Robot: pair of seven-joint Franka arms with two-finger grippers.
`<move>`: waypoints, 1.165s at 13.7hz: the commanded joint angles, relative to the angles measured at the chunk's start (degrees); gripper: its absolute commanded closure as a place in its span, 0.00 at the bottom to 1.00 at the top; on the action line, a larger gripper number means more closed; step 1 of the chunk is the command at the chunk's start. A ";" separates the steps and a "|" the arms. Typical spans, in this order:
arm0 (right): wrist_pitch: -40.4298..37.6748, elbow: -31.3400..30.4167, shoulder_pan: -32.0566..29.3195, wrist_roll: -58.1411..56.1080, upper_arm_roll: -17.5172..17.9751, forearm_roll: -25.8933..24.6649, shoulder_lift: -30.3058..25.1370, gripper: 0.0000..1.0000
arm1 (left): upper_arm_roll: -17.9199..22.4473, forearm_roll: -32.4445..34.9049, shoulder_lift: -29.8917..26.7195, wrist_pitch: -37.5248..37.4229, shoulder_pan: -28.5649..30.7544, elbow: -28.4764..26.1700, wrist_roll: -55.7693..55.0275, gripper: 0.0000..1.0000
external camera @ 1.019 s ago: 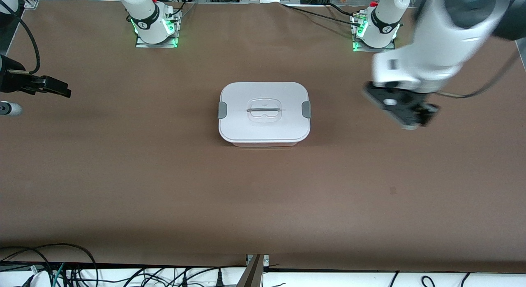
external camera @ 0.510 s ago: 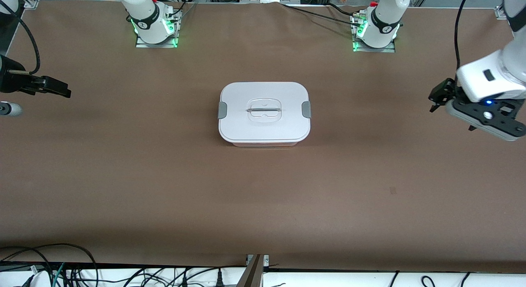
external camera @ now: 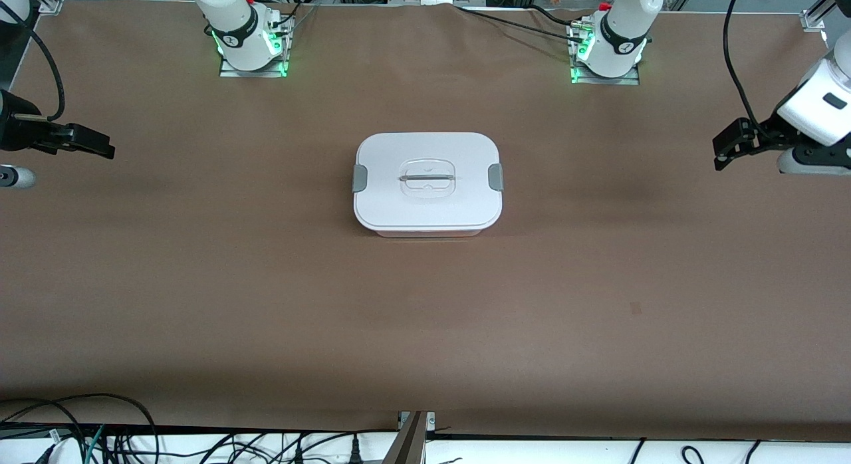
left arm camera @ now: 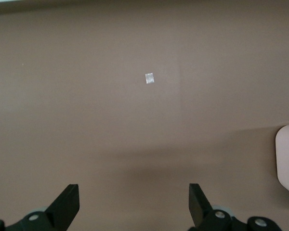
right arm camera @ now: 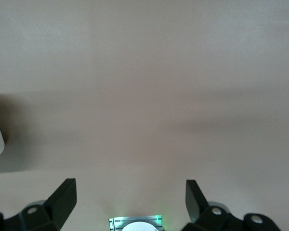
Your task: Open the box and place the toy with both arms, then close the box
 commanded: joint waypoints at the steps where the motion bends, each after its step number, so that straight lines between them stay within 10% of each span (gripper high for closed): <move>1: -0.09 1.34 0.33 0.41 -0.37 0.93 0.49 0.00 | 0.07 -1.19 -1.69 2.00 -0.05 -3.53 -0.42 0.00; 16: 0.27 1.25 0.33 0.32 -0.46 1.02 0.49 0.00 | -0.63 -1.37 0.15 -2.92 -0.05 -0.36 0.82 0.00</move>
